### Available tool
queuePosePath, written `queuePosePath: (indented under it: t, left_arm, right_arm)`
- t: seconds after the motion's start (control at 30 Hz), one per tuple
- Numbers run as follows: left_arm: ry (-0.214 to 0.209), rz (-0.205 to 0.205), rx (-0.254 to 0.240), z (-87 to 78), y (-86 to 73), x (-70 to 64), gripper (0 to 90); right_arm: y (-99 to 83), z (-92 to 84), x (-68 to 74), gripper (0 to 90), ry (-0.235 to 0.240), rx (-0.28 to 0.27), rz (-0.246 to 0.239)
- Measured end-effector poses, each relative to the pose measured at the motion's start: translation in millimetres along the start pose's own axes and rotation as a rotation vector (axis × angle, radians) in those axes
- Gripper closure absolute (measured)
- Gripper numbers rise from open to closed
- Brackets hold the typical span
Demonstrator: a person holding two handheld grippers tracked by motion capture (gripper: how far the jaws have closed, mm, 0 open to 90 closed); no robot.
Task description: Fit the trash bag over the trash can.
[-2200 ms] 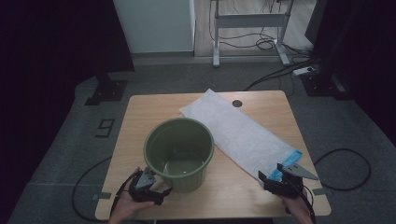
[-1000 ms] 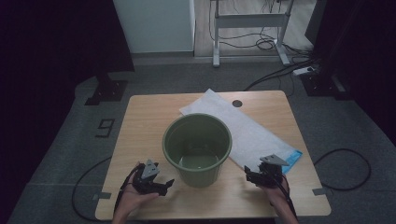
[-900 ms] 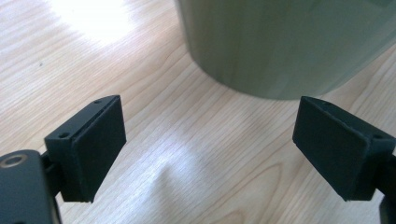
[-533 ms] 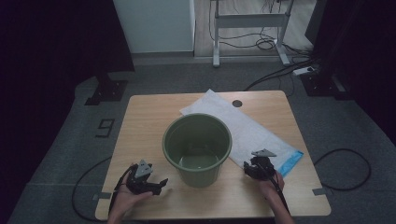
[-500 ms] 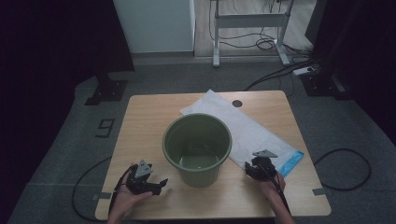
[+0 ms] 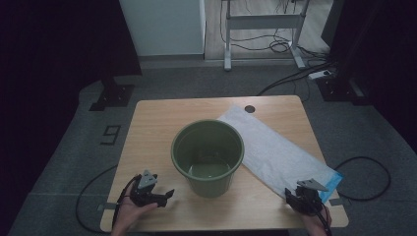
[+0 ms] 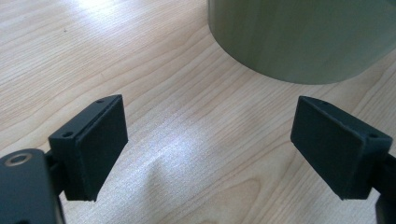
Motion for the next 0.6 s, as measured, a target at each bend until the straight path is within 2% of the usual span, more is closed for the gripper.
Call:
queuePosePath:
  t: [0.1,0.13,0.23,0.3,0.43,0.47,0.6]
  left_arm:
    - [0.002,0.002,0.004,0.8,-0.1,-0.5,10.5]
    - [0.003,0.003,0.005,1.0,-0.3,-0.6,10.5]
    - [0.015,0.006,0.010,1.8,-1.4,0.1,11.3]
    - [0.015,0.002,0.011,2.1,-2.3,0.6,11.8]
    - [0.009,-0.001,0.009,1.3,-3.1,1.2,11.8]
    - [0.007,-0.003,0.007,0.9,-3.1,1.6,11.8]
    - [0.006,-0.013,-0.002,-0.4,-3.2,3.9,11.7]
  right_arm:
    - [3.5,-8.4,11.6,41.3,-0.008,-0.027,-0.045]
    - [9.6,-11.0,23.1,38.5,-0.001,-0.039,-0.079]
    - [22.8,-10.4,44.6,33.7,0.034,-0.050,-0.112]
    - [37.3,-3.0,64.9,29.8,0.087,-0.049,-0.111]
    - [57.2,19.6,86.3,26.1,0.145,-0.050,-0.079]
    - [61.4,26.6,89.9,25.5,0.155,-0.050,-0.076]
    - [74.3,52.0,100.9,23.8,0.143,-0.051,-0.090]
Point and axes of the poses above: each handheld gripper's, and its own axes: z roughly forward along the jaws, y roughly out of its top, x roughly to its left, the point moved 5 cm from there along z, roughly forward along the jaws, and after that the axes turned 2 degrees about z, right-handed, at the moved point
